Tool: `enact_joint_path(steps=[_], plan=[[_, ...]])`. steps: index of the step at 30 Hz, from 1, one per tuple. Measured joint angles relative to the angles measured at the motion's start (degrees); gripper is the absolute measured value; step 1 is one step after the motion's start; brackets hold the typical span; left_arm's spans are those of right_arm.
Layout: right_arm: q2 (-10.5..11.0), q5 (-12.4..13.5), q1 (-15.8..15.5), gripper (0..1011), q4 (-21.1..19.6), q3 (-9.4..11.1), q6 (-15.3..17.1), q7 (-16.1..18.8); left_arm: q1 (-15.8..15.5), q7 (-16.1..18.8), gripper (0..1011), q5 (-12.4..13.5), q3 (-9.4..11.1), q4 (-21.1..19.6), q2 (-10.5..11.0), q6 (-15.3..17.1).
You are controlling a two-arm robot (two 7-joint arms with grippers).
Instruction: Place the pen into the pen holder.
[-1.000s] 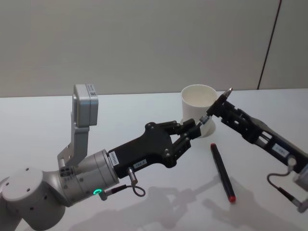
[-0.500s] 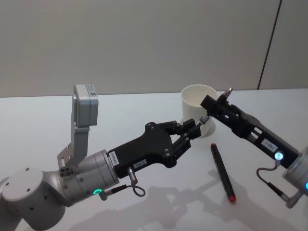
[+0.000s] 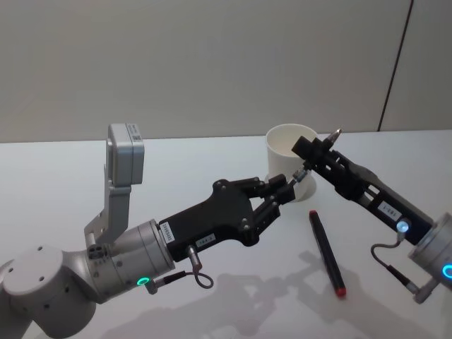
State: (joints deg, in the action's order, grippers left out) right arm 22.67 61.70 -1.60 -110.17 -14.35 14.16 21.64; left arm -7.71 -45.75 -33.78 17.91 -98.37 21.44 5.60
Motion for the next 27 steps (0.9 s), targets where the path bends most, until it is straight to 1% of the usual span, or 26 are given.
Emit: enact_joint_path(steps=[1, 3, 4, 5, 7, 9, 10, 11, 12, 15, 16, 27], plan=[[-0.02, -0.02, 0.01, 629, 0.01, -0.02, -0.01, -0.03, 0.00, 0.00, 150, 0.00, 0.00, 0.00, 0.00, 0.00], [-0.07, -0.06, 0.05, 545, 0.00, -0.06, -0.04, -0.10, 0.00, 0.00, 150, 0.00, 0.00, 0.00, 0.00, 0.00], [-0.10, -0.07, 0.06, 533, 0.00, -0.07, -0.04, -0.12, 0.00, 0.00, 149, 0.00, 0.00, 0.00, 0.00, 0.00], [-0.11, -0.08, 0.06, 485, 0.00, -0.09, -0.06, -0.14, 0.00, 0.00, 149, 0.00, 0.00, 0.00, 0.00, 0.00], [-0.14, -0.12, 0.09, 422, 0.00, -0.13, -0.07, -0.21, 0.00, 0.00, 149, 0.00, 0.00, 0.00, 0.00, 0.00], [-0.17, -0.14, 0.10, 387, 0.00, -0.16, -0.09, -0.25, 0.00, 0.00, 149, 0.00, 0.00, 0.00, 0.00, 0.00], [-0.18, -0.15, 0.11, 328, 0.00, -0.17, -0.09, -0.26, 0.00, 0.00, 149, 0.00, 0.00, 0.00, 0.00, 0.00], [-0.18, -0.15, 0.11, 300, 0.00, -0.18, -0.10, -0.28, 0.00, 0.00, 149, 0.00, 0.00, 0.00, 0.00, 0.00], [-0.19, -0.16, 0.11, 242, 0.00, -0.18, -0.11, -0.29, 0.00, 0.00, 149, 0.00, 0.00, 0.00, 0.00, 0.00], [-0.21, -0.18, 0.13, 185, 0.00, -0.20, -0.12, -0.33, 0.00, 0.00, 150, 0.01, 0.00, 0.00, 0.00, 0.00], [-0.23, -0.18, 0.14, 140, -0.02, -0.23, -0.13, -0.30, 0.00, 0.00, 149, 0.02, 0.00, 0.00, 0.00, 0.00], [-0.28, -0.25, 0.18, 129, -0.01, -0.26, -0.17, -0.42, 0.00, 0.00, 143, 0.01, 0.00, 0.00, 0.00, -0.01]])
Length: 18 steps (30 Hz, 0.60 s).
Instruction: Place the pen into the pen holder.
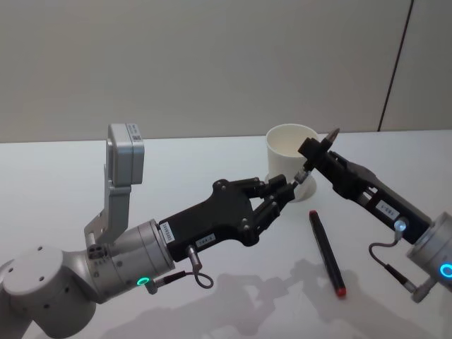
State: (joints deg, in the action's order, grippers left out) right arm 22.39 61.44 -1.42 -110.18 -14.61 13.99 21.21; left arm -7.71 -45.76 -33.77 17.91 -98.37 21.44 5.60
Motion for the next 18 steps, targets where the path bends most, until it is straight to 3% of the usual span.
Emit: enact_joint_path(steps=[3, 16, 18], plan=[[-0.01, -0.01, 0.00, 129, 0.01, -0.01, 0.00, -0.03, 0.00, -0.01, 193, -0.01, 0.00, 0.00, 0.00, 0.00], [-0.02, -0.01, 0.01, 129, 0.01, -0.01, 0.00, -0.05, 0.00, -0.01, 638, -0.01, 0.01, 0.00, 0.00, 0.00], [-0.01, -0.01, 0.01, 129, 0.01, -0.01, 0.01, -0.05, 0.00, -0.01, 652, -0.01, 0.00, 0.00, 0.00, 0.00]])
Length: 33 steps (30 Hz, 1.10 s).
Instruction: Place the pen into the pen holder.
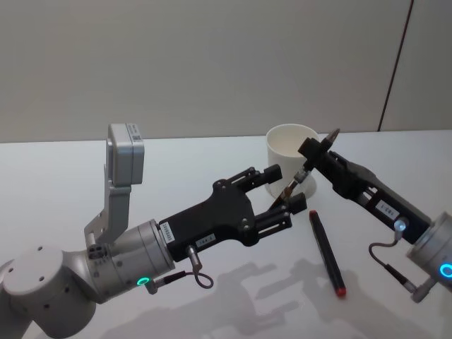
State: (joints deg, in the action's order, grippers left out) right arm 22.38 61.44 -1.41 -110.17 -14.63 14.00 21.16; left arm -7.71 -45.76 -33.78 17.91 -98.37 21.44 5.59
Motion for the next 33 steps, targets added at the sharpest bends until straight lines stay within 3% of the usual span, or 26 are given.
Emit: enact_joint_path(steps=[2, 11, 25, 33], plan=[[0.00, 0.00, 0.00, 129, 0.00, 0.00, 0.00, 0.00, 0.00, 0.00, 755, 0.00, 0.00, 0.00, 0.00, 0.00], [0.12, -0.01, 0.02, 129, 0.03, -0.01, -0.09, 0.04, 0.00, 0.01, 991, 0.00, 0.00, 0.00, 0.00, 0.00], [2.38, -2.64, -0.24, 129, 0.01, 0.67, -2.40, 0.28, 0.00, 0.01, 1001, 0.00, 0.00, 0.00, 0.00, 0.00], [4.21, -6.44, -0.28, 129, 0.24, 1.58, -5.48, -0.75, 0.00, 0.01, 1001, 0.00, 0.00, 0.00, 0.00, 0.01]])
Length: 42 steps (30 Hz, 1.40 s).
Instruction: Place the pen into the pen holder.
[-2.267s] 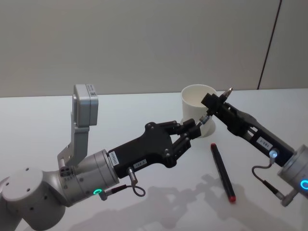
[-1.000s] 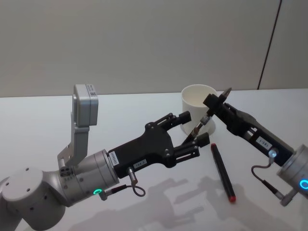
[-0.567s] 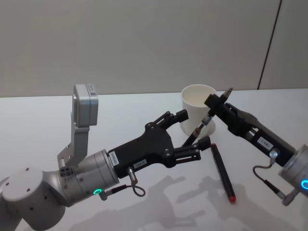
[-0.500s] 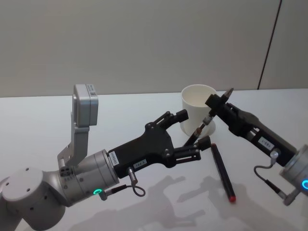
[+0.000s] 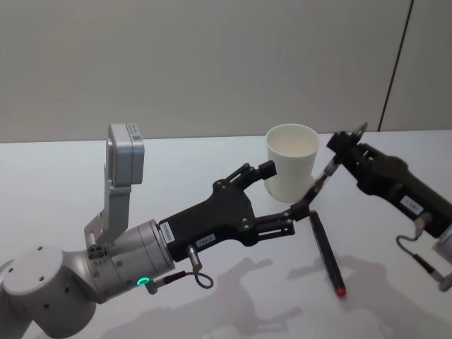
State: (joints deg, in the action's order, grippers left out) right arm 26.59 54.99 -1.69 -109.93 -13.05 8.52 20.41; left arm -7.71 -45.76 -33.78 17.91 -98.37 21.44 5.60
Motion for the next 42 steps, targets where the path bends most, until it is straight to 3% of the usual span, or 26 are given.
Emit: enact_joint_path(steps=[10, 16, 20, 21, 24, 34, 42], plan=[[0.40, -7.31, 1.55, 129, 1.27, 0.32, -4.80, -1.28, 0.00, 0.00, 1001, 0.00, 0.00, 0.00, 0.00, 0.00], [-0.54, -12.85, 3.55, 129, 2.70, 0.09, -7.81, -1.87, 0.00, 0.00, 1001, 0.01, 0.00, 0.00, 0.00, 0.00], [-1.95, -18.01, 5.83, 129, 4.36, -0.40, -10.03, -2.46, 0.00, 0.00, 1001, 0.00, 0.00, 0.00, 0.00, 0.00], [-1.95, -18.01, 5.83, 129, 4.36, -0.40, -10.03, -2.46, 0.00, 0.00, 1001, 0.00, 0.00, 0.00, 0.00, 0.00], [-3.43, -22.25, 7.82, 129, 6.00, -0.90, -11.30, -3.11, 0.00, 0.00, 1001, 0.01, 0.00, 0.00, 0.00, 0.00], [-7.21, -32.04, 12.76, 129, 10.61, -2.29, -13.18, -5.27, 0.00, 0.00, 1001, 0.00, 0.00, 0.00, 0.00, 0.00], [-9.69, -37.11, 15.55, 129, 14.12, -3.32, -13.40, -6.39, 0.00, 0.00, 1001, 0.01, 0.00, 0.00, 0.00, 0.00]])
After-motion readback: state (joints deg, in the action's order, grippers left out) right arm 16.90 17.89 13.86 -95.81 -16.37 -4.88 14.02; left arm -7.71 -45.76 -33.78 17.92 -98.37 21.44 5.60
